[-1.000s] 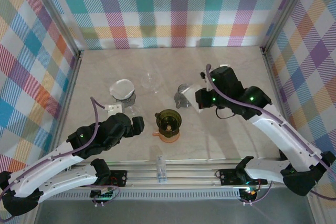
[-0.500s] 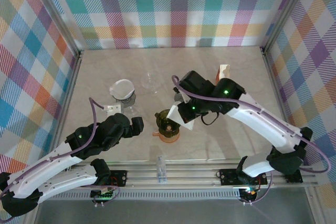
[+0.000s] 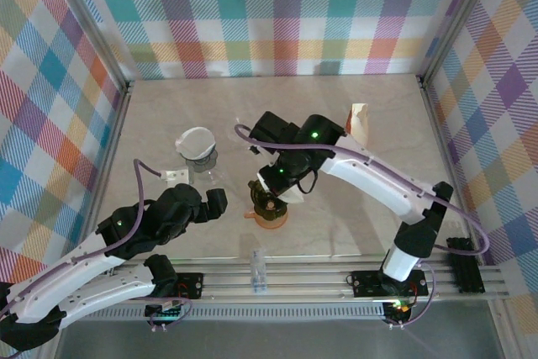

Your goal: Place the coffee filter in the dripper

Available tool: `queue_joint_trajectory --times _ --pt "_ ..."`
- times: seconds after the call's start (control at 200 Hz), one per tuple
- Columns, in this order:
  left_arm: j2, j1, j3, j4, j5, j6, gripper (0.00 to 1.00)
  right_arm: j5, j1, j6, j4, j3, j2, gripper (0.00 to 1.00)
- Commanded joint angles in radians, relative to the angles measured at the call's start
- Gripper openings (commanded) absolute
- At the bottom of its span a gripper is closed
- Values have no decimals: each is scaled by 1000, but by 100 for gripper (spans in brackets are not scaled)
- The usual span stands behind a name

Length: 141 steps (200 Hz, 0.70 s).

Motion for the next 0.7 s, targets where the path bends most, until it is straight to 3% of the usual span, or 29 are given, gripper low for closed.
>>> queue_joint_trajectory --times 0.0,0.7 --pt "-10 -3 25 -19 9 19 100 -40 9 -39 -36 30 31 0" --pt "11 -4 7 0 26 11 100 -72 15 -19 157 -150 70 0"
